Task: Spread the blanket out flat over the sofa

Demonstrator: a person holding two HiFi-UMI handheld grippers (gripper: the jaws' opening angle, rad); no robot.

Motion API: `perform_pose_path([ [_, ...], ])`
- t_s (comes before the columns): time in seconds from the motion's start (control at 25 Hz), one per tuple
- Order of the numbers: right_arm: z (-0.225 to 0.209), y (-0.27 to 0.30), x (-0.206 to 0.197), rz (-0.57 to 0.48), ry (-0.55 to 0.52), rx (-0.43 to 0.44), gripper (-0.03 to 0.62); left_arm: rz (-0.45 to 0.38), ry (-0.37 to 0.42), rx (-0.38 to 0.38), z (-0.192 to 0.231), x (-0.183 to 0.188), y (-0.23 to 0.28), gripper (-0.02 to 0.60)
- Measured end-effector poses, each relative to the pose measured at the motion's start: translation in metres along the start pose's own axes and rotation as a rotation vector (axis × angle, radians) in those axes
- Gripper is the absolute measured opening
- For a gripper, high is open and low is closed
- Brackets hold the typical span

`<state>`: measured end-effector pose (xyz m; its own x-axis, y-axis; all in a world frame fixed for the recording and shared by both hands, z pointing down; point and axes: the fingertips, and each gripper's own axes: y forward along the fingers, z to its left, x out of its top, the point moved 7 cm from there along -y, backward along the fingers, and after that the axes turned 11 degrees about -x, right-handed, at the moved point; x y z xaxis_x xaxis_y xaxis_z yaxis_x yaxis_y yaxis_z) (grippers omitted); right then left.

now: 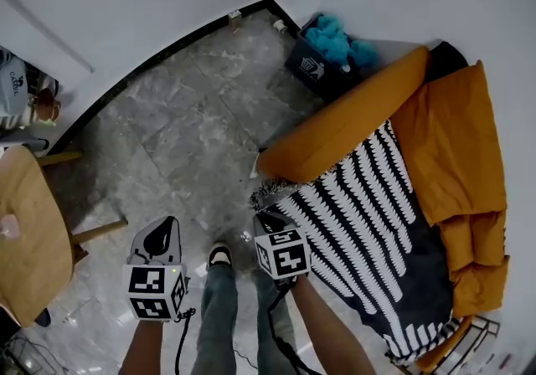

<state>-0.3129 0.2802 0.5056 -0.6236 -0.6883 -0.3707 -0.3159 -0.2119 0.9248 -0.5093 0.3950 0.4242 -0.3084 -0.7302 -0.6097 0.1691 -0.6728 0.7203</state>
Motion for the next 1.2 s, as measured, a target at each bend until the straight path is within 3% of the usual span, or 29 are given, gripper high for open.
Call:
perform_pose_path([
  [0.52, -0.027, -0.028, 0.01, -0.049, 0.018, 0.008, 0.032, 0.009, 0.023, -0.017, -0.03, 0.019, 0.012, 0.005],
  [0.72, -0.054, -0.06, 0.022, -0.121, 0.077, -0.042, 0.032, -0.025, 0.066, -0.023, -0.045, 0.049, 0.013, 0.005],
  [0.96, -0.086, -0.148, 0.019, -0.198, 0.225, -0.143, 0.031, -0.057, 0.093, -0.051, -0.09, 0.095, -0.015, 0.005],
  [1.2, -0.112, -0.261, 0.025, -0.328, 0.392, -0.206, 0.021, -0.111, 0.172, -0.109, -0.152, 0.16, -0.054, 0.005],
])
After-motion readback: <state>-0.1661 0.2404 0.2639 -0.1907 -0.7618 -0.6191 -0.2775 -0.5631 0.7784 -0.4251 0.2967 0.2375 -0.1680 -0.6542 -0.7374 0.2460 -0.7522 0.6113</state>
